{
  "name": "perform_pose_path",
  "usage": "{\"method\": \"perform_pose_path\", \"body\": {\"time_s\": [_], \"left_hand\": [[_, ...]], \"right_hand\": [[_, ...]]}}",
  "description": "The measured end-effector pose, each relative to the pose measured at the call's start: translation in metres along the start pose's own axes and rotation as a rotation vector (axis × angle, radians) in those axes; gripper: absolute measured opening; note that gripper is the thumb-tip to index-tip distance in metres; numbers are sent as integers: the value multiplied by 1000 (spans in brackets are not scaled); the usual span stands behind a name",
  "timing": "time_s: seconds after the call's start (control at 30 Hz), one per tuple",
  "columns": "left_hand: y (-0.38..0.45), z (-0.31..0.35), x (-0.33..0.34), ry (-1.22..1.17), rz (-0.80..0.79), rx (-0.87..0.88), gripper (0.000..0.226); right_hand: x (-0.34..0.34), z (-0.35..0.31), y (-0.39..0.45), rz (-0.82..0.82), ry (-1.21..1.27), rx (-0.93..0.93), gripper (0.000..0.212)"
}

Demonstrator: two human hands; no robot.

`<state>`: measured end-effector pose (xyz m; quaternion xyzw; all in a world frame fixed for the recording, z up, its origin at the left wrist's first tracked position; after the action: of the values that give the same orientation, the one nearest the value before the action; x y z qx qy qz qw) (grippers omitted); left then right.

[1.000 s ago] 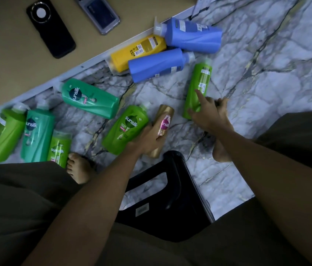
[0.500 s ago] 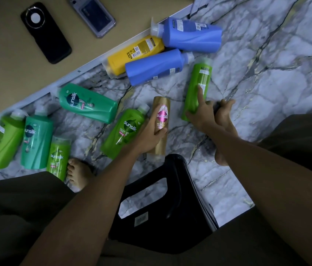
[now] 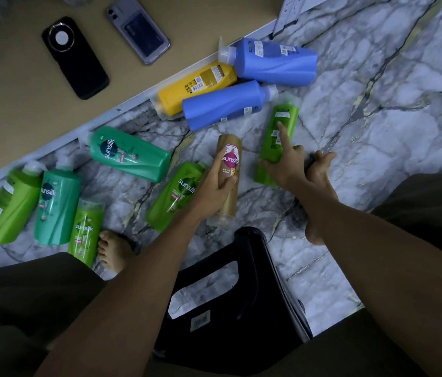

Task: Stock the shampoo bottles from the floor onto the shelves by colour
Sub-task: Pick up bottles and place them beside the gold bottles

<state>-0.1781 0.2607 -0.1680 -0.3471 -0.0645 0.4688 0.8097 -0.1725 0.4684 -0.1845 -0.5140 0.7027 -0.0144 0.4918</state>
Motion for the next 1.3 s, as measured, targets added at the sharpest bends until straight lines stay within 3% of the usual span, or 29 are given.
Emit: {"method": "perform_pose_path", "body": {"time_s": [0.3, 0.57, 0.97, 1.3], "left_hand": [[-31, 14, -20, -72, 114, -31, 65], [-73, 53, -51, -172, 245, 100, 66], [-154, 135, -140, -430, 462, 298, 65], [-247, 236, -222, -435, 619, 553, 69]], "right_hand": [[-5, -13, -27, -31, 87, -54, 89], [-26, -56, -82, 5, 256, -203, 91], [-82, -192, -162, 9, 590, -574, 74], [-153, -319, -248, 47, 610, -914, 70]]}}
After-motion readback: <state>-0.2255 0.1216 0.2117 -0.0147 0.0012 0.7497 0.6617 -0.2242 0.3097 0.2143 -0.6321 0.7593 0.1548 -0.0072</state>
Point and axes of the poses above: each hand's wrist, its own y-axis towards the middle knuckle, its own x-axis out of the palm, z = x × y, the point moved 10 cm from there along y, towards the middle knuckle, and after that the axes turned 5 degrees about z, right-handed, at the moved point
